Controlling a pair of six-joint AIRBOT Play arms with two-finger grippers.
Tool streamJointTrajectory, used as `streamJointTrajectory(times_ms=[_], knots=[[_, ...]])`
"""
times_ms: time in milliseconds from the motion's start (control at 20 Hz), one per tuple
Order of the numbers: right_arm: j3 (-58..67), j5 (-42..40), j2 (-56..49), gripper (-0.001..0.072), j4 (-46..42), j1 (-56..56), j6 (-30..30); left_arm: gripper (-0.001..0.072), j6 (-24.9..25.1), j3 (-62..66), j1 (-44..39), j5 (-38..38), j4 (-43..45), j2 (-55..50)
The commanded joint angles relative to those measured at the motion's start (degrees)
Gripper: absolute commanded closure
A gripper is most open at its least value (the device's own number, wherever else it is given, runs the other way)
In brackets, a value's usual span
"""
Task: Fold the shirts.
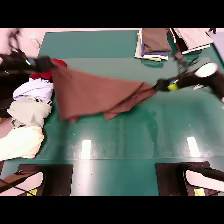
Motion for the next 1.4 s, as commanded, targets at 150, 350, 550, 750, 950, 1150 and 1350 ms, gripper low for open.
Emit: streamJointTrajectory(times_ms=[150,350,550,750,950,1150,1350], knots=[[18.21,5.81,20.81,0.0699,-0.13,-7.04,-0.50,0.0684,0.00,19.37,0.02,-1.36,1.01,17.53],[25.57,9.03,25.90,0.0699,-5.46,-7.98,1.07,0.0685,-0.02,21.51,0.02,-3.69,-0.48,23.80],[30.77,12.39,24.65,0.0699,-8.92,-7.93,4.66,0.0685,0.22,21.40,0.02,-7.91,-6.80,21.97],[32.89,17.25,16.35,0.0699,-8.87,-7.89,6.73,0.0685,1.05,18.91,-0.02,-12.44,-7.39,12.52],[25.99,18.40,5.07,0.0699,-10.54,-5.16,7.21,0.0684,1.22,11.15,-0.02,-14.78,-7.15,-1.73],[18.62,14.95,-7.23,0.0699,-16.41,-1.95,8.79,0.0684,2.21,5.92,-0.02,-13.35,-5.62,-16.59],[18.51,10.36,-14.05,0.0369,-16.04,-2.19,9.22,0.0146,-0.13,6.01,0.55,-12.68,-4.66,-23.08]])
